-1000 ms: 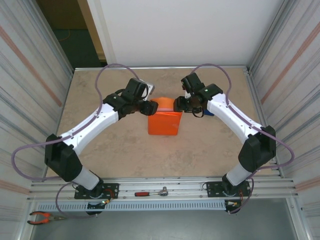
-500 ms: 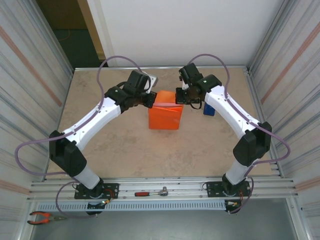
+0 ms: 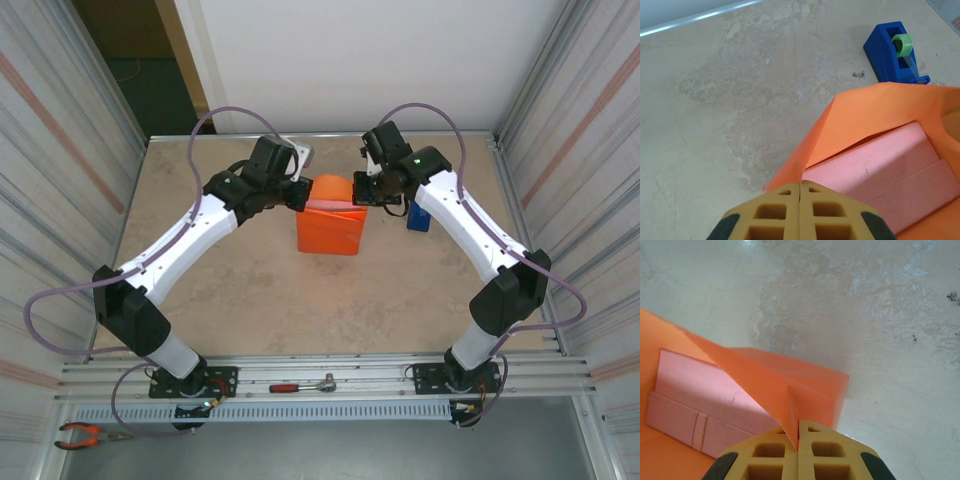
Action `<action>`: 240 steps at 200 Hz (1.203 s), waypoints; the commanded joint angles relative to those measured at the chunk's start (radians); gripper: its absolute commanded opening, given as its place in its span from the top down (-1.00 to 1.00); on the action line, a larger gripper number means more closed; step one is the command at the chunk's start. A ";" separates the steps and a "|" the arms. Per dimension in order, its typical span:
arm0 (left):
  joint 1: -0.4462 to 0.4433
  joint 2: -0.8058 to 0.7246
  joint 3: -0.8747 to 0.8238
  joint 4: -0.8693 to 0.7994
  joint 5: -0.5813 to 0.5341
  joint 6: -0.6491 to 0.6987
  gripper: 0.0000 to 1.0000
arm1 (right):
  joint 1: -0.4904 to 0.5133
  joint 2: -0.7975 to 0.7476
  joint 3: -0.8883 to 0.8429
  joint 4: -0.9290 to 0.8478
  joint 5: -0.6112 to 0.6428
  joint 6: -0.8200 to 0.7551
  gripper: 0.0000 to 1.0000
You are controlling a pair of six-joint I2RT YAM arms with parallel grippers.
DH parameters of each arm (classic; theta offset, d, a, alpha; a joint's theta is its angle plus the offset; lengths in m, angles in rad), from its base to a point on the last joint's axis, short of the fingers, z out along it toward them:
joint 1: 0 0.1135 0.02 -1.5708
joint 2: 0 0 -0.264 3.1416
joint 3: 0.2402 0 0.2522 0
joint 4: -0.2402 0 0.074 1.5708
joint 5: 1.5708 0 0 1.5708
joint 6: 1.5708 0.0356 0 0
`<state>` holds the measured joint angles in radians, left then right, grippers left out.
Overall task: Wrap the gift box in paper
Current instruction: Place the gift box at the center of the table.
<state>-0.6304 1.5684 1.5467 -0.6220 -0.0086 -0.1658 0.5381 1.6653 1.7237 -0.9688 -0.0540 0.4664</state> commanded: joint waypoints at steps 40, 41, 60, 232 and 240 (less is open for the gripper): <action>-0.005 -0.072 -0.154 0.118 -0.005 -0.049 0.89 | -0.020 -0.044 -0.119 0.077 -0.047 0.009 1.00; -0.005 -0.073 -0.158 0.121 -0.005 -0.051 0.88 | -0.021 -0.044 -0.121 0.079 -0.047 0.009 1.00; -0.005 -0.099 -0.232 0.186 -0.005 -0.064 0.58 | -0.023 -0.047 -0.167 0.106 -0.054 0.017 1.00; -0.027 -0.528 -0.837 0.745 0.025 0.008 -0.97 | -0.068 -0.105 -0.253 0.165 -0.090 0.059 0.85; -0.054 -0.527 -0.855 0.759 -0.008 0.020 -0.97 | -0.072 -0.107 -0.257 0.171 -0.093 0.060 0.84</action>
<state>-0.6212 1.0637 0.7490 0.0593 0.0071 -0.2081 0.4763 1.5921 1.4803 -0.8185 -0.1284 0.5022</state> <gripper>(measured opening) 0.987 0.075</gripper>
